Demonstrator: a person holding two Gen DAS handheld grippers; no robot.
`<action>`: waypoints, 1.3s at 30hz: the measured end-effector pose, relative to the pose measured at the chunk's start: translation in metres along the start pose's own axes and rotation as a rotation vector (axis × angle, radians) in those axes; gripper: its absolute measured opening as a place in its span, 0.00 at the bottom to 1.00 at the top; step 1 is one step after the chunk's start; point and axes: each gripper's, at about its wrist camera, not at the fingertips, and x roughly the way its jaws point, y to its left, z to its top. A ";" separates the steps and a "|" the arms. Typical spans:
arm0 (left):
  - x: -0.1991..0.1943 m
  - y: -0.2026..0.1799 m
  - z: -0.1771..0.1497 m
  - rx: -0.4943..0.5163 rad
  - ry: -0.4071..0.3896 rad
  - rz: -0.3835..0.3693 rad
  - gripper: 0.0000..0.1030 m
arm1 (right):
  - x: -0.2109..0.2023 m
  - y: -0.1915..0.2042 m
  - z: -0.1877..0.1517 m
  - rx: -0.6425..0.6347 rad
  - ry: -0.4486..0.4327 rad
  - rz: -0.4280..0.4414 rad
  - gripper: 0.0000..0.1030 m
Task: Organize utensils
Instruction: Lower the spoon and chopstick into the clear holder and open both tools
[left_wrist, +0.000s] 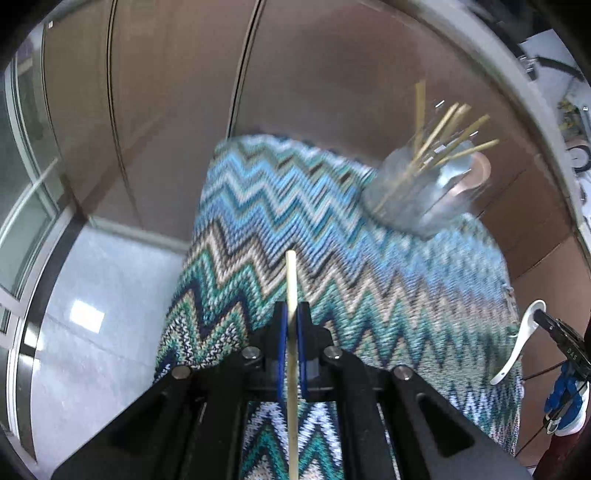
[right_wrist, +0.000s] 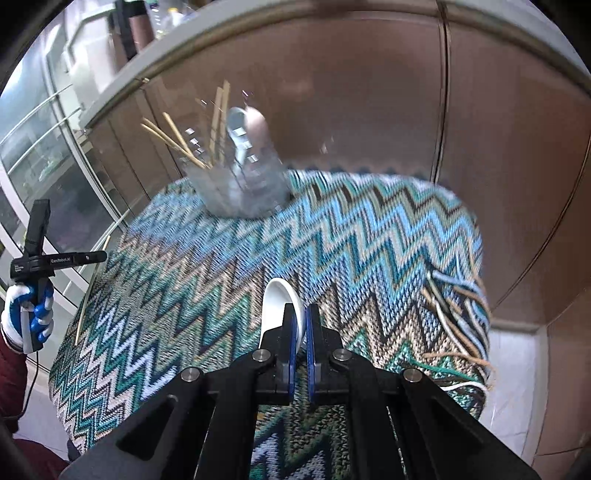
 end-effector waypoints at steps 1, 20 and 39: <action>-0.011 -0.004 0.000 0.013 -0.031 -0.006 0.05 | -0.005 0.005 0.003 -0.009 -0.017 -0.002 0.04; -0.109 -0.136 0.125 0.057 -0.676 -0.266 0.05 | -0.037 0.076 0.133 -0.088 -0.540 -0.108 0.05; 0.026 -0.164 0.162 0.017 -0.857 -0.045 0.07 | 0.076 0.069 0.151 -0.114 -0.581 -0.146 0.07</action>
